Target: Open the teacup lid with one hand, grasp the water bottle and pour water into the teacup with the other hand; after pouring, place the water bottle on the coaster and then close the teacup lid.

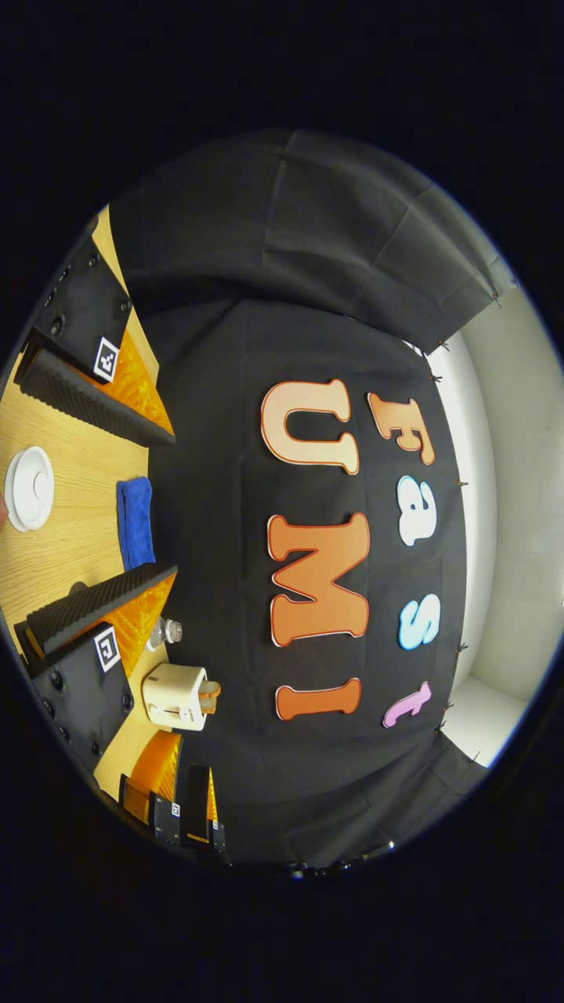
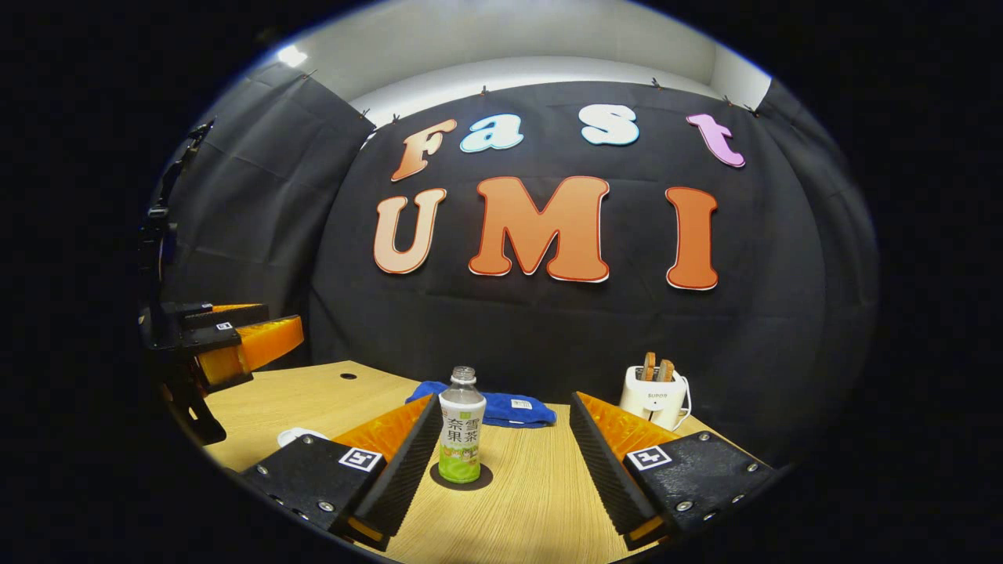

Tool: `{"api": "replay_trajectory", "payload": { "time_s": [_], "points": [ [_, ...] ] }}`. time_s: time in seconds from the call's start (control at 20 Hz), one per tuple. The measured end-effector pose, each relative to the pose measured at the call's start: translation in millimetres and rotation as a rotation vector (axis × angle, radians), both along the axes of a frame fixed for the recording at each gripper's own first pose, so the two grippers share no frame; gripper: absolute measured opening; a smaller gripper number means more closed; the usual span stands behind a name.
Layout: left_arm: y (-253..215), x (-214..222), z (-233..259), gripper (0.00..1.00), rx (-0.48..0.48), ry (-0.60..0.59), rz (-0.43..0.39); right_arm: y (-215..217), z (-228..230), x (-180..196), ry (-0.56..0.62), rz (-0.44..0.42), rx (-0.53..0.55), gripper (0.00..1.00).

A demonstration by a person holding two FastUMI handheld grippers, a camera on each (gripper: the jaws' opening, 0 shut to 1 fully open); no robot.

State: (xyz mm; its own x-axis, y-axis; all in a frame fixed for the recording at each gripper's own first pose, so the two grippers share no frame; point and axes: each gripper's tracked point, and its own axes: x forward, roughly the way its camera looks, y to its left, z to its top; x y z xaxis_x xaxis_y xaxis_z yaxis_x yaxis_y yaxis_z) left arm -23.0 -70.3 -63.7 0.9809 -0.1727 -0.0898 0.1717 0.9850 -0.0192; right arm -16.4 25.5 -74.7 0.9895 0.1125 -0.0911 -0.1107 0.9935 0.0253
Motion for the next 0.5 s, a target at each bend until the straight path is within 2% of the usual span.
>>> {"api": "replay_trajectory", "payload": {
  "time_s": [0.5],
  "points": [
    [2.9,-2.0,3.1,0.97,-0.01,-0.019,0.012,-4.3,3.5,1.9,0.003,-0.004,0.004,0.97]
  ]
}}
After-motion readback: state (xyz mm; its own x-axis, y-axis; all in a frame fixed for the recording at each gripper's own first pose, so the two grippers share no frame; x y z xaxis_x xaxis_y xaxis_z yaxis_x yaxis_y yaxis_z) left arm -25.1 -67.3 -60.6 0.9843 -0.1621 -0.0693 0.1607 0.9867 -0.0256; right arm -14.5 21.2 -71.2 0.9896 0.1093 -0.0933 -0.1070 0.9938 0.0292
